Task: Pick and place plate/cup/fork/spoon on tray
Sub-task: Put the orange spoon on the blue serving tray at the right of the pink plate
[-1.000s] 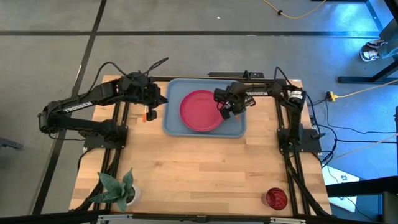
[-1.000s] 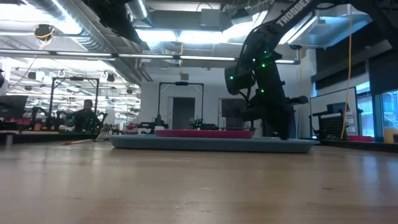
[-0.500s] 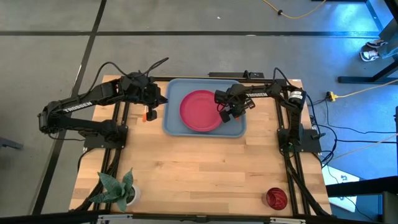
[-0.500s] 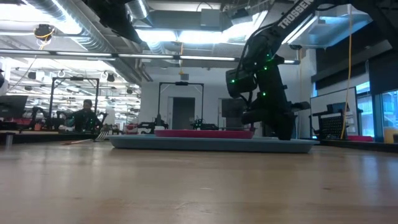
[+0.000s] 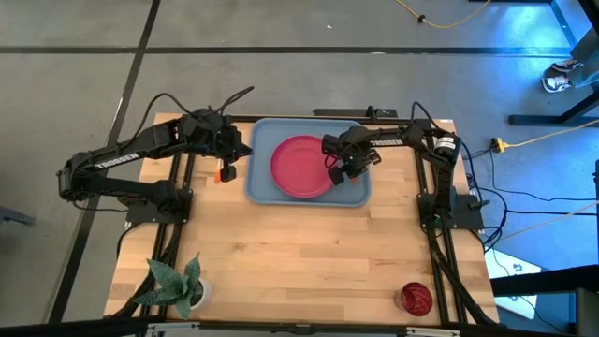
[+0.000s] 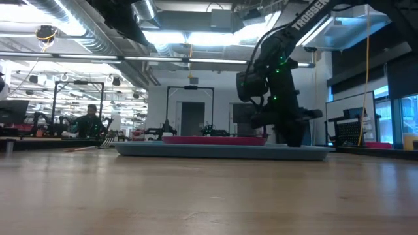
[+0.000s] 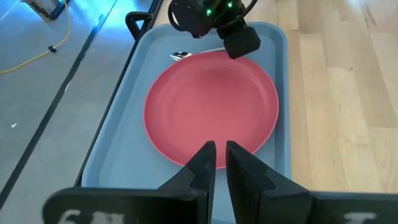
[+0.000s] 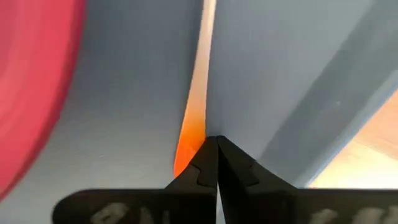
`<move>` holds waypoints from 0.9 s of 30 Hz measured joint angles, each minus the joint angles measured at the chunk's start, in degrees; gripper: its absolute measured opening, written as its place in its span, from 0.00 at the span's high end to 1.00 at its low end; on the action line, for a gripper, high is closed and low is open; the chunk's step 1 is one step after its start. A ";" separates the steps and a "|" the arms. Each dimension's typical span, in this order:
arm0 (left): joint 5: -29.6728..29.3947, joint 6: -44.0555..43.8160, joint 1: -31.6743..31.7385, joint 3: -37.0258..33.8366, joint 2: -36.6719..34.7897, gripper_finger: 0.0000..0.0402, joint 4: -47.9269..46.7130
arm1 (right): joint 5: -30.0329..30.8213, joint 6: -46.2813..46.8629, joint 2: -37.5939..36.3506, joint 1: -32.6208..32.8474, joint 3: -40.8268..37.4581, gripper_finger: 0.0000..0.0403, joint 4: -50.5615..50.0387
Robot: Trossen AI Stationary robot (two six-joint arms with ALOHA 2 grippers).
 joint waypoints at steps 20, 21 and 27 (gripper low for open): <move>0.02 0.02 -0.02 0.00 0.00 0.93 -0.02 | -3.45 -0.83 0.00 2.53 0.41 1.00 1.06; 0.02 0.02 0.00 0.00 0.00 0.93 -0.02 | -3.57 -0.83 0.03 2.68 0.67 1.00 1.08; 0.02 0.02 0.00 0.00 0.00 0.93 -0.01 | -2.80 -0.92 0.05 3.37 3.00 1.00 1.02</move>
